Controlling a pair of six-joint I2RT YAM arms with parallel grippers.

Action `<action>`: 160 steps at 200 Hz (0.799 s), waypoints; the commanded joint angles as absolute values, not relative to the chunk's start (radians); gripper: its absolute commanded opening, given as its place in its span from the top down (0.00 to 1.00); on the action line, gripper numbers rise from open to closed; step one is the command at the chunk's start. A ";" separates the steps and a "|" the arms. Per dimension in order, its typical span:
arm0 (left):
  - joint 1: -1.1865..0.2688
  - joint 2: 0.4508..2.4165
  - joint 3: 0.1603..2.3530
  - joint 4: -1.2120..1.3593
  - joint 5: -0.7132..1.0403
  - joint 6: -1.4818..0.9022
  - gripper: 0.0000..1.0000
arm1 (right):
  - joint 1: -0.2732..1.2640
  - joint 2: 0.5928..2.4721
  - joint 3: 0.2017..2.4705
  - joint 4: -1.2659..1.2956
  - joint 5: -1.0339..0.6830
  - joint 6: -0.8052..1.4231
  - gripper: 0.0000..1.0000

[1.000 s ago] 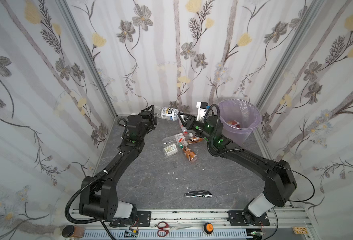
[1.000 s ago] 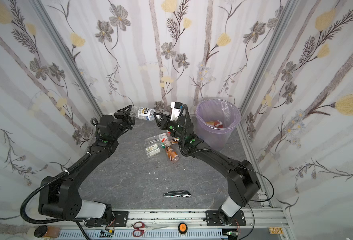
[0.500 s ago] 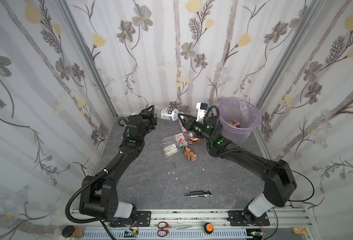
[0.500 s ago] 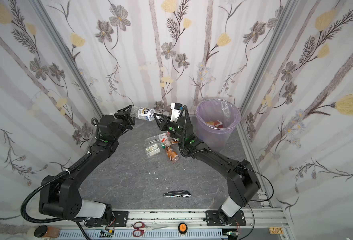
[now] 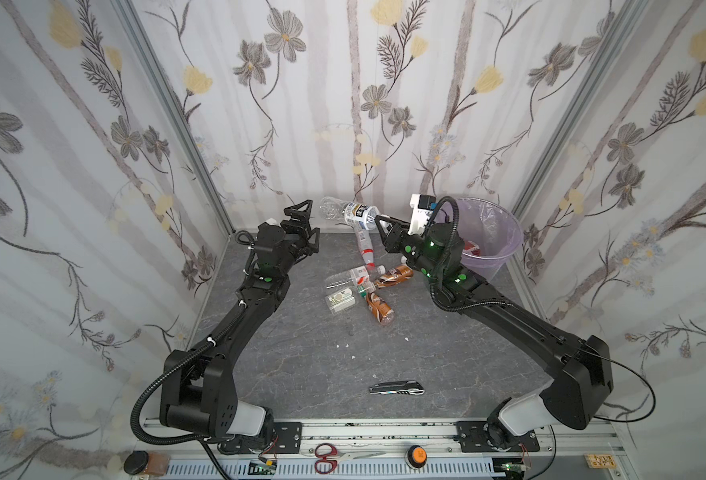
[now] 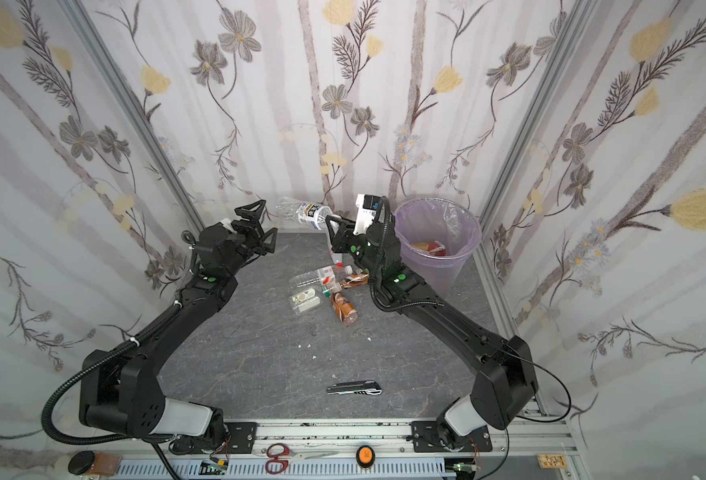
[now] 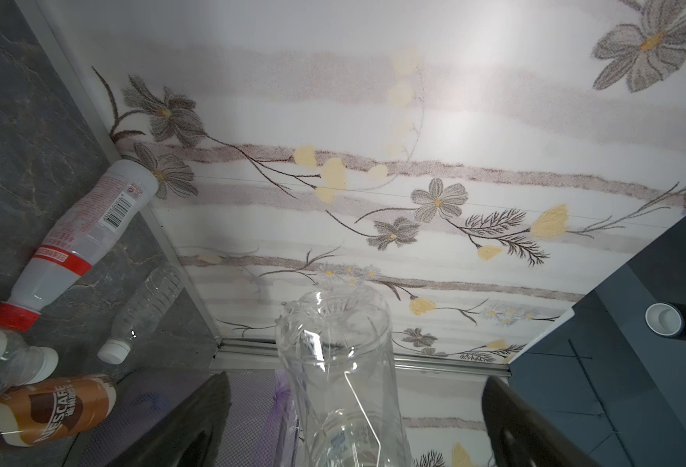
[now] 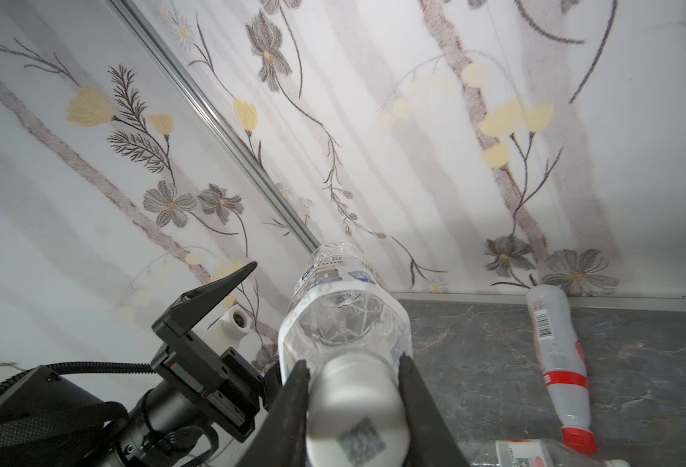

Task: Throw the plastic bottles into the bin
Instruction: 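Carry the bottle over the bin with the right gripper and release it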

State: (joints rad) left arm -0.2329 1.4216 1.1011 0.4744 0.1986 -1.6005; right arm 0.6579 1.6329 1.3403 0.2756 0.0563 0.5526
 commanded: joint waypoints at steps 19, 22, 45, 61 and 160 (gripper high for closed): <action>-0.251 1.411 1.152 0.517 0.277 -1.483 0.00 | 0.640 1.501 1.424 0.085 0.292 0.294 0.78; -0.254 1.410 1.153 0.518 0.279 -1.478 0.00 | 0.640 1.489 1.432 0.072 0.313 0.273 0.78; -0.270 1.414 1.159 0.518 0.283 -1.454 0.00 | 0.640 1.422 1.502 -0.004 0.440 0.162 0.78; -0.275 1.416 1.163 0.518 0.288 -1.438 0.00 | 0.640 1.379 1.548 -0.044 0.511 0.099 0.78; -0.289 1.424 1.157 0.518 0.299 -1.413 0.00 | 0.640 1.203 1.617 -0.120 0.811 -0.120 0.77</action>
